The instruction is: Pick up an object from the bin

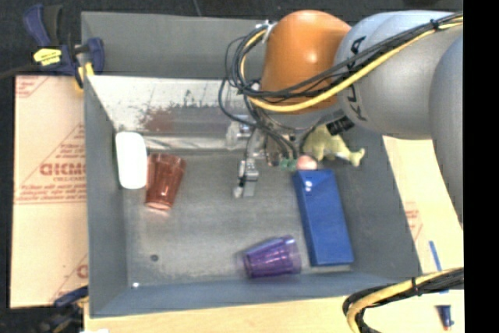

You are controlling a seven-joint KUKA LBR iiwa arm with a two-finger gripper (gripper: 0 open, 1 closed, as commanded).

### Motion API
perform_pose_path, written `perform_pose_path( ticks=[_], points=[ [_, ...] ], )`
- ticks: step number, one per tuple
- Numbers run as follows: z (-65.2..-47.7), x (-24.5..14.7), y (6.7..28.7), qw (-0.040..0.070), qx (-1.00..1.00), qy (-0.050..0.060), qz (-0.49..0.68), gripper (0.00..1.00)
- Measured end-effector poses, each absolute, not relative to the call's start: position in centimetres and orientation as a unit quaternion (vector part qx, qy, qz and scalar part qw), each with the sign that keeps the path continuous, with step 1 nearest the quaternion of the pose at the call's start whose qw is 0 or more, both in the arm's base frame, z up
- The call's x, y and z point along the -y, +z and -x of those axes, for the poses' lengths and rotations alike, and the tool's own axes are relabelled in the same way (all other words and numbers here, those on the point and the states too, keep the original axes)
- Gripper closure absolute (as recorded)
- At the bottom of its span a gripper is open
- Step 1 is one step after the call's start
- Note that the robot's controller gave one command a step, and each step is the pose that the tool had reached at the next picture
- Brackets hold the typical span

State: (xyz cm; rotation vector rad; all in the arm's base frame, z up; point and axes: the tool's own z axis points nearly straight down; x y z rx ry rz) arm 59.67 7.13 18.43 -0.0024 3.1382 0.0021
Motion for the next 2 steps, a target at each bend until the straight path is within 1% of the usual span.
perform_pose_path(
  ticks=[1, 2],
  points=[
    [-64.3, -11.1, 10.0, 0.006, -0.997, 0.001, 0.081, 0.0],
    [-65.4, -14.9, 7.0, 0.009, -0.99, 0.0, 0.138, 0.0]
  ],
)
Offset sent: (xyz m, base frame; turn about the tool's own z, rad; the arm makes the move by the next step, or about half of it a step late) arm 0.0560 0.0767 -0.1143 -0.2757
